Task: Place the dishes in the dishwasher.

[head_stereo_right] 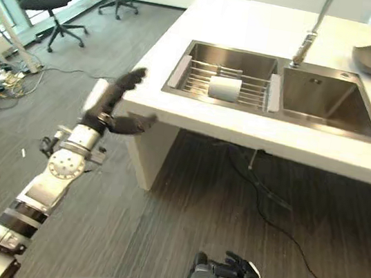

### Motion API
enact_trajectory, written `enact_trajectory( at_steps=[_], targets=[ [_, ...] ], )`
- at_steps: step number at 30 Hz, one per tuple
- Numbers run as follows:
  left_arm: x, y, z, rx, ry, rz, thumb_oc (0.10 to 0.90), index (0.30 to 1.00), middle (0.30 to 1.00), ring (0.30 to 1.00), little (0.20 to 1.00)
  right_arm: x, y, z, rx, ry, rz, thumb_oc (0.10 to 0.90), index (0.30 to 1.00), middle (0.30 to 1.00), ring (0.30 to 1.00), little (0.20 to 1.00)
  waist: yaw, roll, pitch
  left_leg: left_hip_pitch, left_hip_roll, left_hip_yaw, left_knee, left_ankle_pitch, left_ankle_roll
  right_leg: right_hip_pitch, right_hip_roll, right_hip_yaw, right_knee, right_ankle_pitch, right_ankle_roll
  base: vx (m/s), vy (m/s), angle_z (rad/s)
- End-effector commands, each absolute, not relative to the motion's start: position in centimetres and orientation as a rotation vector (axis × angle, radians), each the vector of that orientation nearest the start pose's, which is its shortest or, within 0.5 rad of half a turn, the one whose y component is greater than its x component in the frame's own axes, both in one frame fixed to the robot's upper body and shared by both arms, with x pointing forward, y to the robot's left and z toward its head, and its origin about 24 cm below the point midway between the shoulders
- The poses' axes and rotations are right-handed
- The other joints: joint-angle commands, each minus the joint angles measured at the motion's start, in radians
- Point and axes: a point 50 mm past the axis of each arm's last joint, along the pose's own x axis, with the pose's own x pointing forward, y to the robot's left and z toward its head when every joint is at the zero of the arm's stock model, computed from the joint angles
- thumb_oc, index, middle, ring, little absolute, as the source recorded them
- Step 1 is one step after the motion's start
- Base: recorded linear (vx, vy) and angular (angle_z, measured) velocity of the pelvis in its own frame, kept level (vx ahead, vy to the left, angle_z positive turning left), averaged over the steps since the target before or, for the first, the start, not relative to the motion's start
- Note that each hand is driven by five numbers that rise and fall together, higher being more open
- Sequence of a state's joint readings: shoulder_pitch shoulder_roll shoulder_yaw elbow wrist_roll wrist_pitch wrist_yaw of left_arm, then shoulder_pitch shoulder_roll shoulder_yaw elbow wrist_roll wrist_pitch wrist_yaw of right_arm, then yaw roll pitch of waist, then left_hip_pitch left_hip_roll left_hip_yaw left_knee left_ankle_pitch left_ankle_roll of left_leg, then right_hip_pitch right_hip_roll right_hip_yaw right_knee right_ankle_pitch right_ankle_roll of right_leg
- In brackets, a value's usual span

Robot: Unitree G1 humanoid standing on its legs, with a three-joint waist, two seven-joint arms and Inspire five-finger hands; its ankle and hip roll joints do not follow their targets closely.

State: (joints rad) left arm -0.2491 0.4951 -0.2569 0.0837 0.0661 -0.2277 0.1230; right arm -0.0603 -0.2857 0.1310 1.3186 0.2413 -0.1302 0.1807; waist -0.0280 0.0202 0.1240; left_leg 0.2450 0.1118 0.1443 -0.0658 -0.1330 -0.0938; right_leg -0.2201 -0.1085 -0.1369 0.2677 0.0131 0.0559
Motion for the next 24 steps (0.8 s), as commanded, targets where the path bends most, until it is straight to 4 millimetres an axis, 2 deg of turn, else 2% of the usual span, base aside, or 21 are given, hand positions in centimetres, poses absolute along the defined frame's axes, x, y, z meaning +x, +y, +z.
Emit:
enact_trajectory(
  at_steps=[1, 2, 4, 5, 7, 9, 10, 11, 13, 14, 15, 16, 19, 22, 24],
  targets=[
    [29.8, 18.6, 15.2, 0.647, -0.550, -0.122, 0.800, 0.900, 0.900, 0.900, 0.900, 4.5, -23.5, -16.9, -0.081, 1.378, 0.052, 0.800, 0.900, 0.900, 0.900, 0.900, -0.021, -0.052, -0.028, -0.065, -0.098, 0.027, -0.021, 0.095, 0.025, 0.145, -0.028, 0.012, -0.200, 0.088, 0.132, 0.30, -0.241, 0.45],
    [29.4, 18.7, 15.1, 0.651, -0.546, -0.138, 0.800, 0.900, 0.900, 0.900, 0.900, 4.7, -23.2, -16.9, -0.097, 1.382, 0.089, 0.800, 0.900, 0.900, 0.900, 0.900, -0.007, -0.049, -0.052, -0.054, -0.093, 0.022, -0.021, 0.098, 0.019, 0.188, -0.016, 0.011, -0.235, 0.076, 0.119, 0.15, -0.115, 0.15],
    [29.4, 18.7, 15.0, 0.651, -0.544, -0.137, 0.800, 0.900, 0.900, 0.900, 0.900, 4.7, -23.2, -16.9, -0.098, 1.383, 0.090, 0.800, 0.900, 0.900, 0.900, 0.900, -0.008, -0.048, -0.050, -0.051, -0.091, 0.021, -0.021, 0.097, 0.018, 0.195, -0.014, 0.010, -0.240, 0.077, 0.118, 0.13, -0.113, 0.07],
    [28.8, 18.7, 15.2, 0.638, -0.553, -0.149, 0.800, 0.900, 0.900, 0.900, 0.900, 5.3, -23.5, -16.8, -0.119, 1.372, 0.103, 0.800, 0.900, 0.900, 0.900, 0.900, 0.001, -0.047, -0.062, -0.049, -0.089, 0.014, 0.004, 0.113, 0.010, 0.225, -0.006, 0.008, -0.270, 0.083, 0.101, 0.20, -0.176, -0.06],
    [28.6, 18.7, 15.4, 0.621, -0.563, -0.146, 0.800, 0.900, 0.900, 0.900, 0.900, 7.1, -24.1, -16.4, -0.133, 1.321, 0.086, 0.800, 0.900, 0.900, 0.900, 0.900, 0.008, -0.043, -0.055, -0.088, -0.073, 0.006, 0.145, 0.115, -0.017, 0.272, 0.006, 0.003, -0.307, 0.070, 0.088, 0.19, -0.233, -0.15],
    [28.6, 18.1, 16.2, 0.609, -0.600, -0.169, 0.800, 0.900, 0.900, 0.900, 0.900, 8.7, -24.8, -15.9, -0.140, 1.266, 0.055, 0.800, 0.900, 0.900, 0.900, 0.900, 0.006, -0.055, -0.028, -0.169, -0.036, 0.029, 0.340, 0.164, -0.063, 0.318, 0.005, -0.007, -0.333, 0.057, 0.066, 0.07, -0.235, -0.13],
    [28.8, 17.7, 16.9, 0.596, -0.627, -0.173, 0.800, 0.900, 0.900, 0.900, 0.900, 10.2, -25.6, -15.3, -0.169, 1.223, 0.040, 0.800, 0.900, 0.900, 0.900, 0.900, 0.017, -0.074, -0.004, -0.221, -0.026, 0.038, 0.484, 0.224, -0.101, 0.339, -0.005, -0.006, -0.343, 0.049, 0.046, 0.07, -0.220, 0.15],
    [28.9, 17.6, 16.9, 0.600, -0.632, -0.174, 0.800, 0.900, 0.900, 0.900, 0.900, 10.7, -25.9, -15.1, -0.178, 1.210, 0.031, 0.800, 0.900, 0.900, 0.900, 0.900, 0.024, -0.077, 0.005, -0.250, -0.014, 0.043, 0.516, 0.239, -0.108, 0.349, -0.007, -0.012, -0.352, 0.042, 0.042, 0.09, -0.152, 0.26],
    [29.1, 17.4, 17.0, 0.600, -0.640, -0.163, 0.800, 0.900, 0.900, 0.900, 0.900, 10.9, -26.0, -15.0, -0.188, 1.206, 0.027, 0.800, 0.900, 0.900, 0.900, 0.900, 0.021, -0.058, -0.001, -0.264, 0.014, 0.077, 0.392, 0.224, -0.088, 0.352, -0.004, -0.018, -0.355, 0.018, 0.057, 0.11, 0.037, 0.02],
    [29.2, 17.1, 17.0, 0.587, -0.642, -0.159, 0.800, 0.900, 0.900, 0.900, 0.900, 10.4, -26.0, -15.2, -0.190, 1.226, 0.035, 0.800, 0.900, 0.900, 0.900, 0.900, 0.016, -0.046, -0.010, -0.256, 0.018, 0.102, 0.257, 0.198, -0.067, 0.349, 0.000, -0.021, -0.355, 0.021, 0.067, 0.16, 0.082, 0.13],
    [28.9, 17.2, 17.1, 0.609, -0.653, -0.157, 0.800, 0.900, 0.900, 0.900, 0.900, 10.3, -26.1, -15.2, -0.193, 1.229, 0.031, 0.800, 0.900, 0.900, 0.900, 0.900, 0.020, -0.042, -0.018, -0.221, -0.005, 0.093, 0.228, 0.199, -0.057, 0.353, -0.001, -0.014, -0.355, 0.023, 0.072, 0.13, 0.070, 0.59],
    [28.7, 16.9, 17.2, 0.622, -0.663, -0.170, 0.800, 0.900, 0.900, 0.900, 0.900, 9.9, -25.9, -15.3, -0.192, 1.236, 0.036, 0.800, 0.900, 0.900, 0.900, 0.900, 0.017, -0.037, -0.017, -0.214, -0.004, 0.084, 0.225, 0.226, -0.060, 0.356, 0.002, -0.016, -0.355, 0.023, 0.071, 0.07, 0.025, 0.33],
    [28.6, 17.2, 17.0, 0.651, -0.653, -0.173, 0.800, 0.900, 0.900, 0.900, 0.900, 9.6, -25.3, -15.6, -0.178, 1.245, 0.048, 0.800, 0.900, 0.900, 0.900, 0.900, 0.014, -0.040, -0.030, -0.171, -0.019, 0.077, 0.149, 0.207, -0.045, 0.350, 0.004, -0.015, -0.352, 0.032, 0.072, 0.06, 0.007, -0.12],
    [28.2, 17.3, 17.4, 0.668, -0.673, -0.188, 0.800, 0.900, 0.900, 0.900, 0.900, 7.6, -24.1, -16.3, -0.152, 1.305, 0.093, 0.800, 0.900, 0.900, 0.900, 0.900, 0.007, -0.044, -0.071, -0.093, -0.038, 0.101, 0.026, 0.183, -0.024, 0.355, 0.009, -0.022, -0.350, 0.034, 0.081, 0.11, 0.016, -0.17],
    [27.7, 17.1, 17.6, 0.695, -0.684, -0.225, 0.800, 0.900, 0.900, 0.900, 0.900, 6.4, -23.3, -16.7, -0.160, 1.344, 0.149, 0.800, 0.900, 0.900, 0.900, 0.900, 0.003, -0.043, -0.088, -0.062, -0.044, 0.100, -0.014, 0.169, -0.016, 0.362, 0.013, -0.025, -0.353, 0.027, 0.083, 0.09, 0.030, -0.02]
  ],
)
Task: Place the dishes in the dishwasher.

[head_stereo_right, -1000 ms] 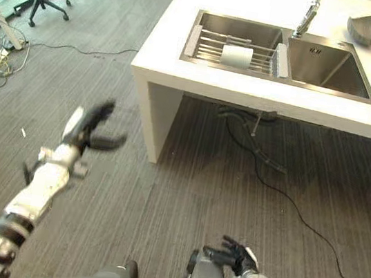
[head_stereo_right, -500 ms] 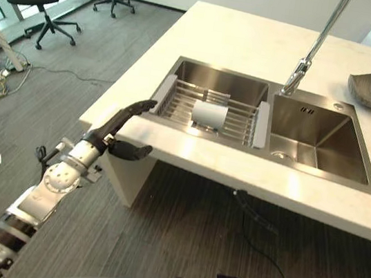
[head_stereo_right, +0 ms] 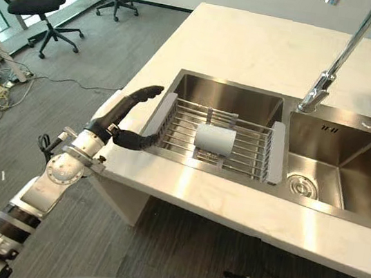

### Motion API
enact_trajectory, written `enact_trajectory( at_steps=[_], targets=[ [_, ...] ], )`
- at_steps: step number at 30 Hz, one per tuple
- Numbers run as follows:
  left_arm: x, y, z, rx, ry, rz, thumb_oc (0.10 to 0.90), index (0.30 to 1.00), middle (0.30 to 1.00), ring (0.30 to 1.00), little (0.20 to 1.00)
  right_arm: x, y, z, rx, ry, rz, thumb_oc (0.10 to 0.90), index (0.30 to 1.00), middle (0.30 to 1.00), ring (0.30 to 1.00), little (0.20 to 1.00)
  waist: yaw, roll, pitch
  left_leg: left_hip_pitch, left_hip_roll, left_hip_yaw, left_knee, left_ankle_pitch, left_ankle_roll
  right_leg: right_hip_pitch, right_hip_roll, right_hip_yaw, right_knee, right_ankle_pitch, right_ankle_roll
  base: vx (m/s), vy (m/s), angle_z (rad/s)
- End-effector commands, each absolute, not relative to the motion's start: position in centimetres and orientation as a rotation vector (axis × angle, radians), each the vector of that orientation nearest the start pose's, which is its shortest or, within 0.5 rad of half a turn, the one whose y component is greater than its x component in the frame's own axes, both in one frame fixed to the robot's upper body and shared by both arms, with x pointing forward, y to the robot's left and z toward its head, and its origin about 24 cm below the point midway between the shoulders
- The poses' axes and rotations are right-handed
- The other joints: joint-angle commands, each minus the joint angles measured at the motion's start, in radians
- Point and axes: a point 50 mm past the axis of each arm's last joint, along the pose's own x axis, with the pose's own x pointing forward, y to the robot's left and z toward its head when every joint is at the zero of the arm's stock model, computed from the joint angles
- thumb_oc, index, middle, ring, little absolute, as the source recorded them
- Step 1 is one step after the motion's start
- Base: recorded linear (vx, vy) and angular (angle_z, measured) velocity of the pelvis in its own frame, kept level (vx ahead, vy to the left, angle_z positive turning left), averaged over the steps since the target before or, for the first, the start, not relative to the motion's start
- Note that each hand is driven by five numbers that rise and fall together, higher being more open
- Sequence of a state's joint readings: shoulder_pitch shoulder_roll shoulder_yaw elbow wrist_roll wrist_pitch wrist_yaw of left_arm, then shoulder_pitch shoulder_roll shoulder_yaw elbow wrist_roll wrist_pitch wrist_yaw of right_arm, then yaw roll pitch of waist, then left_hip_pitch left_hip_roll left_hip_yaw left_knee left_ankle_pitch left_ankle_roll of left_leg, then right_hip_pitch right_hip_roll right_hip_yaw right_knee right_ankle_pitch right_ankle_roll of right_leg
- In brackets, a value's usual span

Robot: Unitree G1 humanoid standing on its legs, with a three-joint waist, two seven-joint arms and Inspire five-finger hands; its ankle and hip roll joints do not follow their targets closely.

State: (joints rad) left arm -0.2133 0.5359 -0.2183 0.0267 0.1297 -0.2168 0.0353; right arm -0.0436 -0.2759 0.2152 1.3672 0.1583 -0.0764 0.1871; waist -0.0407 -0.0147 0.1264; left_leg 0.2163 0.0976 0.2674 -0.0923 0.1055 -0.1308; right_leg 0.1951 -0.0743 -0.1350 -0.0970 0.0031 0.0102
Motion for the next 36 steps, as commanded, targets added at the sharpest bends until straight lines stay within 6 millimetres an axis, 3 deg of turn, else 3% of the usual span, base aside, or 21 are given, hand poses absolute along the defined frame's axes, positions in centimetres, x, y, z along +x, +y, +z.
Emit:
enact_trajectory(
  at_steps=[1, 7, 13, 18, 22, 28, 36],
  targets=[
    [27.7, 17.1, 17.6, 0.695, -0.684, -0.225, 0.800, 0.900, 0.900, 0.900, 0.900, 6.4, -23.3, -16.7, -0.160, 1.344, 0.149, 0.800, 0.900, 0.900, 0.900, 0.900, 0.016, -0.008, -0.090, -0.034, -0.029, -0.023, 0.012, -0.069, 0.021, -0.053, -0.021, -0.027, 0.011, 0.037, 0.129, 0.03, 0.025, -0.09],
    [26.9, 15.3, 17.9, 0.723, -0.715, -0.360, 0.800, 0.900, 0.900, 0.900, 0.900, 5.8, -22.8, -16.8, -0.150, 1.354, 0.165, 0.800, 0.900, 0.900, 0.900, 0.900, 0.007, -0.017, -0.093, -0.033, -0.025, -0.022, 0.005, -0.084, 0.026, -0.060, -0.018, -0.028, 0.012, 0.033, 0.134, 0.00, 0.006, -0.01],
    [26.2, 12.2, 19.2, 0.833, -0.818, -0.523, 0.800, 0.900, 0.900, 0.900, 0.900, 7.5, -22.7, -16.6, -0.173, 1.292, 0.166, 0.800, 0.900, 0.900, 0.900, 0.900, -0.016, -0.017, -0.096, -0.038, -0.025, -0.016, 0.005, -0.095, 0.029, -0.070, -0.015, -0.014, 0.010, 0.033, 0.141, -0.01, 0.003, -0.07],
    [26.8, 8.7, 21.0, 0.951, -0.929, -0.628, 0.800, 0.900, 0.900, 0.900, 0.900, 8.6, -22.4, -16.4, -0.199, 1.254, 0.180, 0.800, 0.900, 0.900, 0.900, 0.900, -0.056, -0.004, -0.101, -0.031, -0.024, -0.005, 0.005, -0.103, 0.033, -0.076, -0.013, 0.006, 0.010, 0.032, 0.145, 0.00, -0.002, -0.13],
    [27.7, 6.9, 21.6, 0.996, -0.957, -0.653, 0.800, 0.900, 0.900, 0.900, 0.900, 8.2, -22.3, -16.5, -0.194, 1.271, 0.183, 0.800, 0.900, 0.900, 0.900, 0.900, -0.084, 0.004, -0.101, -0.026, -0.024, 0.007, 0.005, -0.109, 0.035, -0.082, -0.011, 0.029, 0.010, 0.032, 0.146, 0.00, -0.004, -0.15],
    [29.3, 6.2, 21.2, 1.060, -0.918, -0.636, 0.800, 0.900, 0.900, 0.900, 0.900, 6.9, -22.7, -16.7, -0.178, 1.315, 0.163, 0.800, 0.900, 0.900, 0.900, 0.900, -0.112, 0.014, -0.098, -0.017, -0.024, 0.027, 0.005, -0.116, 0.037, -0.089, -0.008, 0.053, 0.010, 0.035, 0.147, 0.00, -0.003, -0.20],
    [31.7, 6.3, 19.4, 1.139, -0.789, -0.590, 0.800, 0.900, 0.900, 0.900, 0.900, 4.6, -23.5, -16.9, -0.135, 1.386, 0.110, 0.800, 0.900, 0.900, 0.900, 0.900, -0.141, 0.023, -0.094, -0.014, -0.023, 0.048, 0.005, -0.120, 0.038, -0.099, -0.005, 0.076, 0.010, 0.039, 0.146, 0.00, -0.005, -0.08]
  ],
)
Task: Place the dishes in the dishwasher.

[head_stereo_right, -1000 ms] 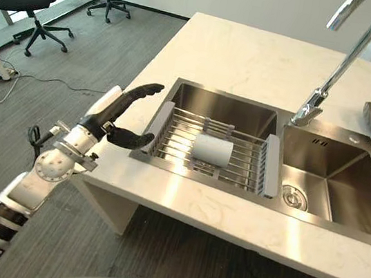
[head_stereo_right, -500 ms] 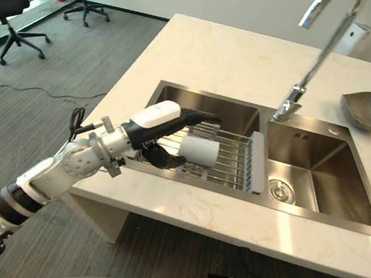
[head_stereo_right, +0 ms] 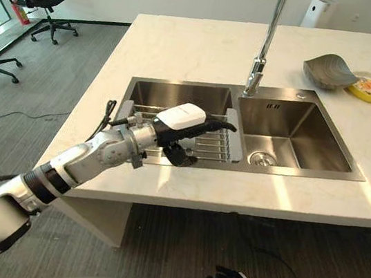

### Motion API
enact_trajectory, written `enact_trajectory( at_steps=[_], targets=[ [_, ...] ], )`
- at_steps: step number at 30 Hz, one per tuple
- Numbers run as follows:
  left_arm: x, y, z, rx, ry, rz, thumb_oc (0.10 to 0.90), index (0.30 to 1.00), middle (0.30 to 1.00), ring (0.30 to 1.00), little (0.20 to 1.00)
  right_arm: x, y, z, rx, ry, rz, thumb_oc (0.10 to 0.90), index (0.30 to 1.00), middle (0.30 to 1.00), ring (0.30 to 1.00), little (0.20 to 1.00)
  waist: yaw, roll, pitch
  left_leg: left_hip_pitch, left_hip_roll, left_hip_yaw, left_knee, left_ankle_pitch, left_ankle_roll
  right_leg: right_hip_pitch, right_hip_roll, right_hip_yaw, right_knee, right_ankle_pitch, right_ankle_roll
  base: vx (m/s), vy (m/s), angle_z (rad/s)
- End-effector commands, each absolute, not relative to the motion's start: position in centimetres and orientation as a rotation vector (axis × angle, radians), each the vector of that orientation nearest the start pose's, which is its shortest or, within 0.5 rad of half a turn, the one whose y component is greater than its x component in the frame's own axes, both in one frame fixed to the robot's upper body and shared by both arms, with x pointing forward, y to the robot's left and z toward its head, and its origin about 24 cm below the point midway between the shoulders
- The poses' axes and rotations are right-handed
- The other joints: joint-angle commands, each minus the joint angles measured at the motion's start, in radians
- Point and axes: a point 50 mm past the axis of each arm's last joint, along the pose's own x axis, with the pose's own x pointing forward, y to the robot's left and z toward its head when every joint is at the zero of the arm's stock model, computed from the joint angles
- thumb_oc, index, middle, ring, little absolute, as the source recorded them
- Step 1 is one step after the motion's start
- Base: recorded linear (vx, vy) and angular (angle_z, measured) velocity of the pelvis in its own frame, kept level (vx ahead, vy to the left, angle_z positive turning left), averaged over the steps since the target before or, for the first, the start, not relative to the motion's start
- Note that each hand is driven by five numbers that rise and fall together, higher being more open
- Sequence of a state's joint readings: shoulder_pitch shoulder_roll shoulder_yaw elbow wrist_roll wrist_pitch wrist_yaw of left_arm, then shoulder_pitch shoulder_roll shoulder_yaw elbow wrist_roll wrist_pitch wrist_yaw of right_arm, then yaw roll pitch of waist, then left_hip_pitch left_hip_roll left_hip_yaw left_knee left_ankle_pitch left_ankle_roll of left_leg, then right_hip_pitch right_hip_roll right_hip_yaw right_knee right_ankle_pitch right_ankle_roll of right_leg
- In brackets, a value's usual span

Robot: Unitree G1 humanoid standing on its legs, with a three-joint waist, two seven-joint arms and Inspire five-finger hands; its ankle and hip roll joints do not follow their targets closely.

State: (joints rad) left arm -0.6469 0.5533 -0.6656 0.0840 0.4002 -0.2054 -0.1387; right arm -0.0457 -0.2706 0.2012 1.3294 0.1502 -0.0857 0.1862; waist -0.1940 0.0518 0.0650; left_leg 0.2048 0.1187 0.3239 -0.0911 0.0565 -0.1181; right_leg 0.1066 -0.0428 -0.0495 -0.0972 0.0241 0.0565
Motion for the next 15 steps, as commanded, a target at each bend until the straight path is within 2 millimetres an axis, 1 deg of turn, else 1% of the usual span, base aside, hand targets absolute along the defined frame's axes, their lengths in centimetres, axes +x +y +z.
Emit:
enact_trajectory(
  at_steps=[1, 2, 3, 4, 10, 15],
  targets=[
    [31.7, 6.3, 19.4, 1.139, -0.789, -0.590, 0.800, 0.900, 0.900, 0.900, 0.900, 4.6, -23.5, -16.9, -0.135, 1.386, 0.110, 0.800, 0.900, 0.900, 0.900, 0.900, 0.013, -0.043, -0.032, -0.003, -0.045, -0.009, 0.004, -0.071, 0.025, -0.010, -0.037, -0.009, 0.010, 0.018, 0.100, 0.00, -0.003, -0.06],
    [31.9, 6.3, 19.3, 1.144, -0.784, -0.582, 0.800, 0.900, 0.900, 0.900, 0.900, 4.5, -23.5, -16.9, -0.134, 1.385, 0.108, 0.800, 0.900, 0.900, 0.900, 0.900, 0.012, -0.043, -0.032, -0.002, -0.044, -0.007, 0.004, -0.072, 0.025, -0.010, -0.037, -0.009, 0.010, 0.018, 0.099, -0.01, -0.003, -0.05],
    [32.6, 6.3, 19.0, 1.162, -0.762, -0.560, 0.800, 0.900, 0.900, 0.900, 0.900, 4.7, -23.6, -16.8, -0.136, 1.381, 0.104, 0.800, 0.900, 0.900, 0.900, 0.900, 0.008, -0.042, -0.032, -0.001, -0.044, -0.005, 0.004, -0.073, 0.025, -0.011, -0.038, -0.007, 0.010, 0.018, 0.100, -0.01, -0.003, -0.05],
    [32.6, 6.3, 19.0, 1.162, -0.763, -0.560, 0.800, 0.900, 0.900, 0.900, 0.900, 4.7, -23.6, -16.8, -0.135, 1.381, 0.104, 0.800, 0.900, 0.900, 0.900, 0.900, 0.008, -0.042, -0.032, -0.001, -0.044, -0.005, 0.004, -0.073, 0.025, -0.011, -0.038, -0.007, 0.010, 0.018, 0.100, 0.00, 0.000, 0.00],
    [34.5, 6.6, 18.7, 1.175, -0.699, -0.460, 0.800, 0.900, 0.900, 0.900, 0.900, 6.1, -23.2, -16.7, -0.134, 1.326, 0.112, 0.800, 0.900, 0.900, 0.900, 0.900, 0.003, -0.043, -0.026, 0.004, -0.046, -0.002, 0.004, -0.075, 0.025, -0.006, -0.037, -0.004, 0.010, 0.020, 0.099, 0.00, 0.000, 0.00],
    [35.7, 6.8, 18.1, 1.015, -0.605, -0.395, 0.800, 0.900, 0.900, 0.900, 0.900, 5.9, -22.8, -16.8, -0.129, 1.327, 0.120, 0.800, 0.900, 0.900, 0.900, 0.900, 0.003, -0.046, -0.019, 0.005, -0.046, -0.002, 0.004, -0.075, 0.026, -0.004, -0.039, -0.006, 0.010, 0.022, 0.099, 0.00, -0.001, 0.02]
  ],
)
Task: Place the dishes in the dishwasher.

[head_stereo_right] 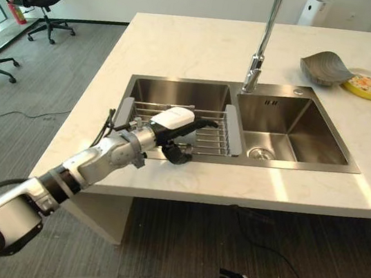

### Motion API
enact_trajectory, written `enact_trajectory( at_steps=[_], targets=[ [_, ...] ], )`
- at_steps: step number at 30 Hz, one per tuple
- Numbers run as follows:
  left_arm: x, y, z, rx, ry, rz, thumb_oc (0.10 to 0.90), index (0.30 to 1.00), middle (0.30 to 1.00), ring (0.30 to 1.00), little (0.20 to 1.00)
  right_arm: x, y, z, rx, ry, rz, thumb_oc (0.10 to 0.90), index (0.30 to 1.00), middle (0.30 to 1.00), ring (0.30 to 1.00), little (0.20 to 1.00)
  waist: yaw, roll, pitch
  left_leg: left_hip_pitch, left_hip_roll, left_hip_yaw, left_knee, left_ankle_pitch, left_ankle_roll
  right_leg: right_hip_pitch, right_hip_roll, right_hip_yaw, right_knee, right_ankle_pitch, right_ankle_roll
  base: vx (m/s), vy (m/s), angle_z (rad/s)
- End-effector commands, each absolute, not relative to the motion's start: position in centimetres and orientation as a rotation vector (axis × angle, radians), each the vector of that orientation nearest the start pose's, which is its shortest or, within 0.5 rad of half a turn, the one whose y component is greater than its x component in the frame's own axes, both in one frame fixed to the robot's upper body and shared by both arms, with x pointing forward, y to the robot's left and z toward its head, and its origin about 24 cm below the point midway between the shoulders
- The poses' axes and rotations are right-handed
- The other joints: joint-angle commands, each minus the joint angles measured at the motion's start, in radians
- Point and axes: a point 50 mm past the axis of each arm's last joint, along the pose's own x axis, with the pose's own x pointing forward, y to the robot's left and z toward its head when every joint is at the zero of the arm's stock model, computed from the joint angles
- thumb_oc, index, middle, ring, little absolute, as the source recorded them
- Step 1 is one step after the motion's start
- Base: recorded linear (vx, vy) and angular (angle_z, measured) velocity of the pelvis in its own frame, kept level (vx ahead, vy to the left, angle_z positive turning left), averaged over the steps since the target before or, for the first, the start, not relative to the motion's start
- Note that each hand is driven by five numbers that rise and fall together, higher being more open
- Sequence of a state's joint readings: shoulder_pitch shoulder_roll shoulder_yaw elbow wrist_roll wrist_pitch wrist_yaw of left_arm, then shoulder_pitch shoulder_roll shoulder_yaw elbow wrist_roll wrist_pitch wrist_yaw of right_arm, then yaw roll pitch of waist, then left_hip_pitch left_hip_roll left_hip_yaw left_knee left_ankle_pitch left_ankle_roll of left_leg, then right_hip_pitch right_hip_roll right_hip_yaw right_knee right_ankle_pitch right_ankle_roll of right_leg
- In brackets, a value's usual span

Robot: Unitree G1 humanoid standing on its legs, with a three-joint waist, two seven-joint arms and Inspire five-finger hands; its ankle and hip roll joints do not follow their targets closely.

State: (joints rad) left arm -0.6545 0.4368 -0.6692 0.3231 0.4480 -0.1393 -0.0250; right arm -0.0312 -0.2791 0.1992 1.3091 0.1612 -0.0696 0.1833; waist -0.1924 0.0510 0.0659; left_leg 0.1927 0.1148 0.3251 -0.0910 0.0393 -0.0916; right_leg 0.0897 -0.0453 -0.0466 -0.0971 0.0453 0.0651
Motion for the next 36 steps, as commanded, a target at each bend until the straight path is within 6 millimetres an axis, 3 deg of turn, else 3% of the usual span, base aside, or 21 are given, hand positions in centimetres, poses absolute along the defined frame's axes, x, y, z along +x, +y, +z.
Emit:
enact_trajectory(
  at_steps=[1, 11, 22, 30, 36],
  targets=[
    [35.8, 6.7, 18.2, 0.990, -0.600, -0.385, 0.800, 0.900, 0.900, 0.900, 0.900, 5.8, -22.8, -16.8, -0.126, 1.331, 0.120, 0.800, 0.900, 0.900, 0.900, 0.900, 0.001, -0.046, -0.019, 0.018, -0.042, -0.003, 0.004, -0.058, 0.000, 0.014, -0.037, -0.009, 0.010, 0.001, 0.090, 0.00, -0.004, 0.03],
    [36.5, 6.1, 18.4, 0.920, -0.567, -0.361, 0.800, 0.900, 0.900, 0.900, 0.900, 4.2, -22.7, -17.1, -0.109, 1.383, 0.109, 0.800, 0.900, 0.900, 0.900, 0.900, 0.001, -0.047, -0.015, 0.022, -0.042, -0.007, 0.004, -0.058, 0.000, 0.023, -0.038, -0.017, 0.010, 0.000, 0.091, 0.00, 0.001, -0.01],
    [37.7, 5.4, 18.7, 0.903, -0.523, -0.308, 0.800, 0.900, 0.900, 0.900, 0.900, 5.0, -22.9, -16.9, -0.113, 1.359, 0.106, 0.800, 0.900, 0.900, 0.900, 0.900, -0.011, -0.046, -0.009, 0.014, -0.048, -0.004, 0.004, -0.056, 0.002, 0.012, -0.041, -0.014, 0.010, 0.007, 0.094, 0.00, 0.000, 0.00],
    [38.5, 5.7, 19.7, 1.024, -0.540, -0.264, 0.800, 0.900, 0.900, 0.900, 0.900, 5.4, -23.0, -16.8, -0.129, 1.352, 0.115, 0.800, 0.900, 0.900, 0.900, 0.900, -0.029, -0.037, -0.006, 0.017, -0.049, 0.019, 0.004, -0.058, 0.003, -0.001, -0.040, 0.006, 0.011, 0.017, 0.096, 0.00, -0.001, -0.11],
    [39.3, 6.4, 19.4, 1.140, -0.478, -0.282, 0.800, 0.900, 0.900, 0.900, 0.900, 5.4, -23.6, -16.7, -0.135, 1.364, 0.110, 0.800, 0.900, 0.900, 0.900, 0.900, -0.039, -0.028, 0.000, 0.018, -0.050, 0.042, 0.004, -0.059, 0.005, -0.018, -0.038, 0.019, 0.016, 0.022, 0.100, -0.01, 0.001, -0.13]
  ],
)
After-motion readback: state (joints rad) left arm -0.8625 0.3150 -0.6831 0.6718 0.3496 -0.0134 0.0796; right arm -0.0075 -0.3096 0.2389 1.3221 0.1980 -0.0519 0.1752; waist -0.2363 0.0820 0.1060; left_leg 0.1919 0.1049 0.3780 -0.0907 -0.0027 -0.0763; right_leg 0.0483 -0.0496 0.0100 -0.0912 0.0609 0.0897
